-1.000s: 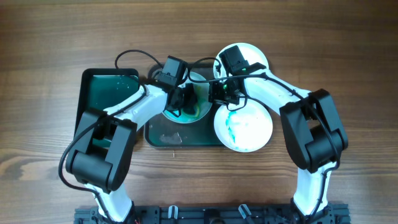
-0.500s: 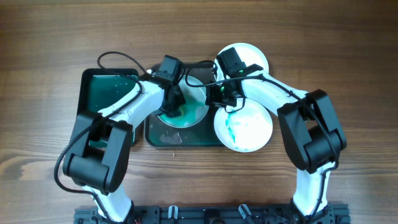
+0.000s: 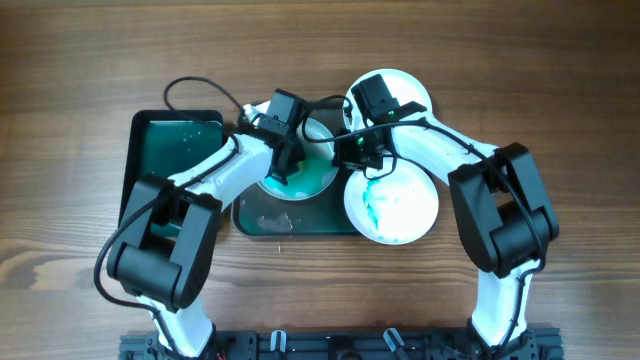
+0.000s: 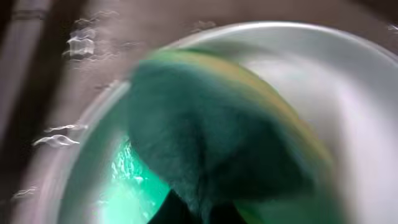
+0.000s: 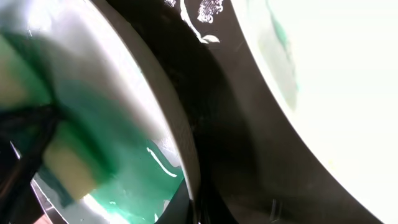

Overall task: Clean dirty plates on tray and stack at the side
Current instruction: 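Scrub the held plate with the sponge in the left gripper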

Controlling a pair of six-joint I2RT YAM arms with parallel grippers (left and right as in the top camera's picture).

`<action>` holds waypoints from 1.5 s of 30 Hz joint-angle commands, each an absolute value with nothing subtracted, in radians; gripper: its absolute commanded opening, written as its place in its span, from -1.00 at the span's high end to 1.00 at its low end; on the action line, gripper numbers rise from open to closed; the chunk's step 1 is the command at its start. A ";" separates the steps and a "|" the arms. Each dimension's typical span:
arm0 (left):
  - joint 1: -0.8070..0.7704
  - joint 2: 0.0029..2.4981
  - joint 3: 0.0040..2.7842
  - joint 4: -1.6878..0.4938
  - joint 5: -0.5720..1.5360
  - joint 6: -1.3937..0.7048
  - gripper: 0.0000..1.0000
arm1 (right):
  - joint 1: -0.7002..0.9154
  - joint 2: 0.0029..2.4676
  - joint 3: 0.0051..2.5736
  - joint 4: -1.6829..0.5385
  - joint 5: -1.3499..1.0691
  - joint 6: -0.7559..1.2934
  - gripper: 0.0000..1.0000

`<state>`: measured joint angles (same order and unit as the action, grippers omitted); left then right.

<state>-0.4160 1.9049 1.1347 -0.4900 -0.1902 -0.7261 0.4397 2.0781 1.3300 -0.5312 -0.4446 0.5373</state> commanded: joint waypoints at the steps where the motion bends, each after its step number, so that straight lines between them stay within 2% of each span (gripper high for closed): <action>1: -0.402 1.945 1.094 -0.618 -0.337 -0.823 0.92 | 0.445 2.106 1.320 -0.528 -0.464 0.525 0.91; 3: -0.402 1.945 1.094 -0.656 -0.162 -0.765 0.92 | 0.445 2.106 1.320 -0.528 -0.465 0.525 0.91; 5: -0.402 1.945 1.094 -0.637 0.107 -0.608 0.92 | 0.445 2.106 1.320 -0.528 -0.464 0.525 0.91; 7: -0.402 1.945 1.094 -0.580 0.460 -0.407 0.92 | 0.445 2.106 1.320 -0.528 -0.465 0.525 0.91; 9: -0.402 1.945 1.094 -0.529 0.589 -0.361 0.92 | 0.445 2.106 1.320 -0.528 -0.465 0.525 0.91; 12: -0.399 1.945 1.094 -0.432 0.549 -0.376 0.92 | 0.445 2.106 1.320 -0.529 -0.465 0.525 0.91; 17: -0.388 1.945 1.094 -0.397 0.086 -0.493 0.92 | 0.445 2.106 1.320 -0.529 -0.465 0.524 0.91; 21: -0.384 1.945 1.094 -0.499 -0.213 -0.618 0.92 | 0.445 2.106 1.320 -0.531 -0.465 0.524 0.91; 25: -0.384 1.945 1.094 -0.630 -0.122 -0.648 0.92 | 0.445 2.106 1.320 -0.530 -0.464 0.524 0.91; 27: -0.384 1.945 1.094 -0.667 0.071 -0.631 0.92 | 0.445 2.106 1.320 -0.529 -0.465 0.524 0.91; 31: -0.384 1.945 1.094 -0.582 0.569 -0.414 0.92 | 0.445 2.106 1.320 -0.529 -0.465 0.524 0.91; 32: -0.384 1.945 1.094 -0.559 0.599 -0.411 0.92 | 0.445 2.106 1.320 -0.529 -0.465 0.524 0.91; 35: -0.375 1.945 1.094 -0.459 0.540 -0.432 0.92 | 0.445 2.106 1.320 -0.529 -0.465 0.524 0.91; 38: -0.344 1.945 1.105 -0.439 0.269 -0.536 0.92 | 0.445 2.106 1.320 -0.529 -0.465 0.524 0.91; 43: -0.271 1.912 1.297 -0.714 -0.046 -0.540 0.92 | 0.445 2.106 1.320 -0.528 -0.460 0.525 0.91; 45: -0.259 1.903 1.405 -0.853 -0.103 -0.539 0.92 | 0.446 2.106 1.320 -0.528 -0.449 0.527 0.91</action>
